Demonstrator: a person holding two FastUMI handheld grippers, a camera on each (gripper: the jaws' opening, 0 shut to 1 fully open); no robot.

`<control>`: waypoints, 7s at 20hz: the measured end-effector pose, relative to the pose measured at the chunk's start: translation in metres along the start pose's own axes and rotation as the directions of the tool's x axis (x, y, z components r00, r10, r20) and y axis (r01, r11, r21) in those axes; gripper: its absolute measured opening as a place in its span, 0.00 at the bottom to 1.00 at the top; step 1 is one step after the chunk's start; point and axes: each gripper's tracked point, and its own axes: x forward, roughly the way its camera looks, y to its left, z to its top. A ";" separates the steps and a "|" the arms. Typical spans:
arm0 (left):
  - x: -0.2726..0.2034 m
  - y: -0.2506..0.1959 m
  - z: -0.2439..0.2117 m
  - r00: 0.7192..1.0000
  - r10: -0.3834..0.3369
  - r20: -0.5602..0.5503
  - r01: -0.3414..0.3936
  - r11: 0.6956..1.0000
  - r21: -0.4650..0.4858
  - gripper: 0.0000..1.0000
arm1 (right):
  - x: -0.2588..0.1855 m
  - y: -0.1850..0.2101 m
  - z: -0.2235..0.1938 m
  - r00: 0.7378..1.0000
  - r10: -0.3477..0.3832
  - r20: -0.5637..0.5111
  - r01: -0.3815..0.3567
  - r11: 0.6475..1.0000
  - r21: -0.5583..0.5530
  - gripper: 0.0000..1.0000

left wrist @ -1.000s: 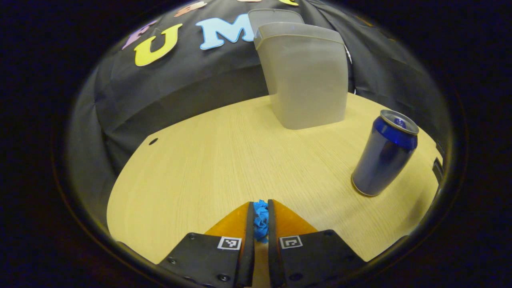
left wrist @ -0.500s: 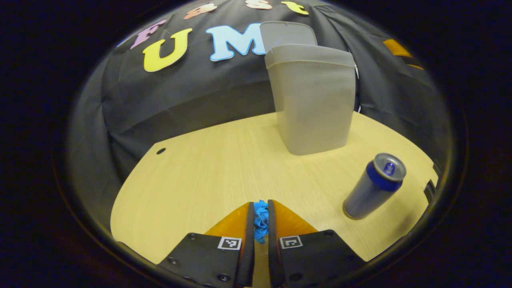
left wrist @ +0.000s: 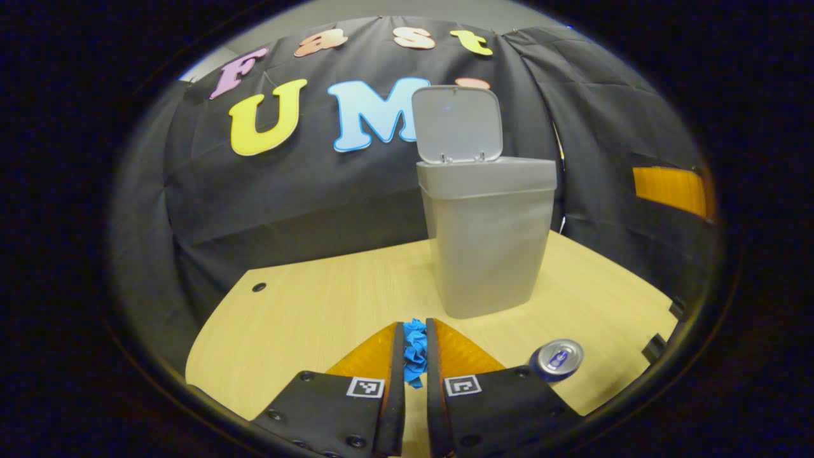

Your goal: Press the lid of the desktop garbage bin to open it, pick up the crumpled paper on the desktop and throw it into the bin, then pick up the pop can on the desktop and drop it into the bin, and finally close the garbage bin lid.

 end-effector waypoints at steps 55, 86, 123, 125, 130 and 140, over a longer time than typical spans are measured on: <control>0.110 -0.043 0.232 0.934 -0.172 0.313 0.204 0.976 -0.072 1.00 | -0.002 -0.018 -0.025 0.995 -0.081 -0.064 0.079 0.996 -0.031 0.99; -0.051 0.087 0.158 0.940 0.175 0.292 -0.122 0.974 -0.190 1.00 | 0.002 0.104 -0.102 0.925 0.304 -0.229 -0.321 0.946 -0.040 0.99; -0.064 0.080 0.121 0.963 0.159 0.219 -0.108 0.967 -0.229 1.00 | 0.018 0.097 -0.115 0.885 0.311 -0.346 -0.338 0.941 -0.018 0.82; -0.063 0.078 0.121 0.963 0.154 0.219 -0.101 0.967 -0.234 1.00 | 0.019 0.094 -0.086 0.905 0.313 -0.288 -0.332 0.943 -0.020 0.82; -0.059 0.073 0.125 0.963 0.143 0.228 -0.087 0.967 -0.238 0.96 | 0.024 0.089 -0.024 0.943 0.297 -0.147 -0.305 0.952 -0.031 0.82; -0.051 0.068 0.117 0.972 0.121 0.200 -0.064 0.962 -0.266 1.00 | 0.052 0.065 0.113 0.937 0.254 0.238 -0.257 0.966 -0.021 0.82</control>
